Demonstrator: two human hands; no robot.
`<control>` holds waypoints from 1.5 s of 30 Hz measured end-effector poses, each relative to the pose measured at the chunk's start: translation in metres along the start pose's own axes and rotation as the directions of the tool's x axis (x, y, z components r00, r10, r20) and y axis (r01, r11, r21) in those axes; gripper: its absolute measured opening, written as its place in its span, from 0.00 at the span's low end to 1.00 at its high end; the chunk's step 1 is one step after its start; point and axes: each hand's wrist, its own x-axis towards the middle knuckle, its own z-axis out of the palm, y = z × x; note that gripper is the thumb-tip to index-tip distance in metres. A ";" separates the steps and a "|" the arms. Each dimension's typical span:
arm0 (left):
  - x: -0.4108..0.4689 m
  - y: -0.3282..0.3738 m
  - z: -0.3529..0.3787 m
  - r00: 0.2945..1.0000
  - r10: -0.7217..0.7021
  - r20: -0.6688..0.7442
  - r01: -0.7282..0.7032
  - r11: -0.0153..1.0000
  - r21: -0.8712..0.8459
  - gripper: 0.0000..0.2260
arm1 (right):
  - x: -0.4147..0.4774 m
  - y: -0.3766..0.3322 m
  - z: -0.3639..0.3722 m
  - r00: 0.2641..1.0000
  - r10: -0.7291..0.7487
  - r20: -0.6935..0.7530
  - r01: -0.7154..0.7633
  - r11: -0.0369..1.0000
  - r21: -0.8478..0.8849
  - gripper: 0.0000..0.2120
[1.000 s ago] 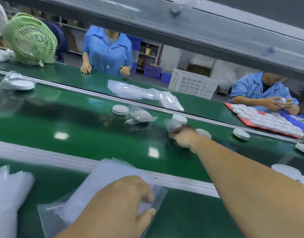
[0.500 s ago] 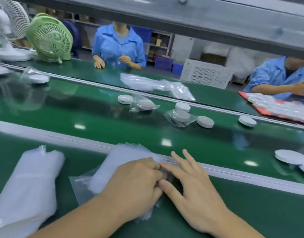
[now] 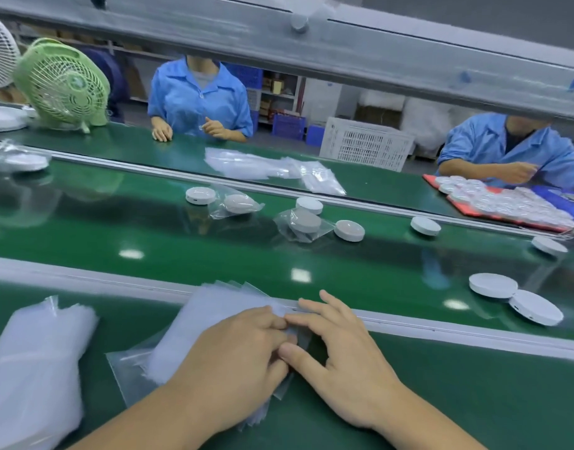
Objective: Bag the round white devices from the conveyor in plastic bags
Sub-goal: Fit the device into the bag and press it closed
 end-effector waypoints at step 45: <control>0.001 -0.008 -0.010 0.996 0.018 0.092 -0.021 0.999 0.039 0.19 | 0.053 0.149 -0.100 0.843 0.514 -0.160 -0.531 0.743 -0.408 0.35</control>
